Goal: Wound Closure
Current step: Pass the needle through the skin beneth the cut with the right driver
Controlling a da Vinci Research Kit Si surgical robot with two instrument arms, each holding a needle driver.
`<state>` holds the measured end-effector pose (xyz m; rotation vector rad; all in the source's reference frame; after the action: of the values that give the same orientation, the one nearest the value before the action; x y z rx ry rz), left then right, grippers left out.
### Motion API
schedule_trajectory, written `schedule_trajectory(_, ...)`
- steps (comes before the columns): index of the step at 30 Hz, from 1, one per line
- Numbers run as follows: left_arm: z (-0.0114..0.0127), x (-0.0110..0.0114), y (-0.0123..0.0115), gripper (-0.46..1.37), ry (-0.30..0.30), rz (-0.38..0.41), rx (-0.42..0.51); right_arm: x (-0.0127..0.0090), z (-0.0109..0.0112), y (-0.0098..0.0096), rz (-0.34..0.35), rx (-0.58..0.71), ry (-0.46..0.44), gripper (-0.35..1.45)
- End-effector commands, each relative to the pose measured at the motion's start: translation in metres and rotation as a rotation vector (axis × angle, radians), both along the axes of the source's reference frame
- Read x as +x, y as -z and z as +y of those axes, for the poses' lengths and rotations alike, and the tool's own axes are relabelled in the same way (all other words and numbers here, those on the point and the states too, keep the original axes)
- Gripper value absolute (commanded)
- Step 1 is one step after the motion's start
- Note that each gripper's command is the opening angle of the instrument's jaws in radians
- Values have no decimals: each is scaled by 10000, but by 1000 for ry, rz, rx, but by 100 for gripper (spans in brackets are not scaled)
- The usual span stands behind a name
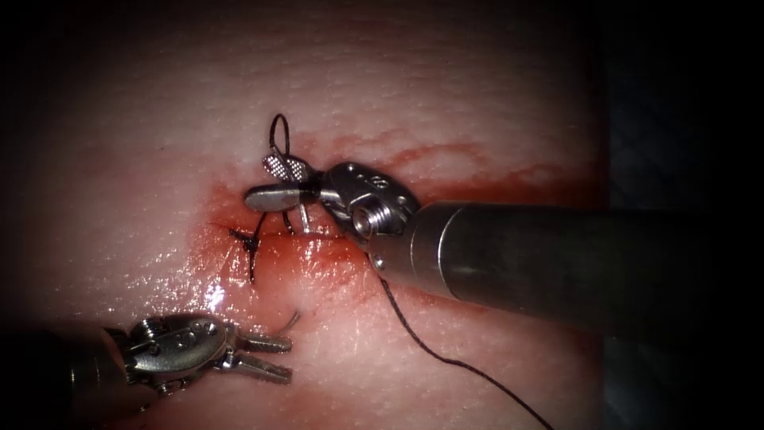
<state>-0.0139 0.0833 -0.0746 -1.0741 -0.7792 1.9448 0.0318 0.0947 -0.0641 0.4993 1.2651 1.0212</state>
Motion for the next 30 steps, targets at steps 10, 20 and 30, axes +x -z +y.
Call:
schedule_trajectory(10, 0, 0, 0, 18, 1, 1, 0, -12, 0, 7, -45, 426, -249, -35)
schedule_trajectory(20, 0, 0, 0, 18, 1, 1, 0, -7, -23, 24, 56, 759, -354, -35)
schedule_trajectory(30, 0, 1, 0, 18, -2, -1, -5, -2, -73, 34, 139, 1008, -329, -35)
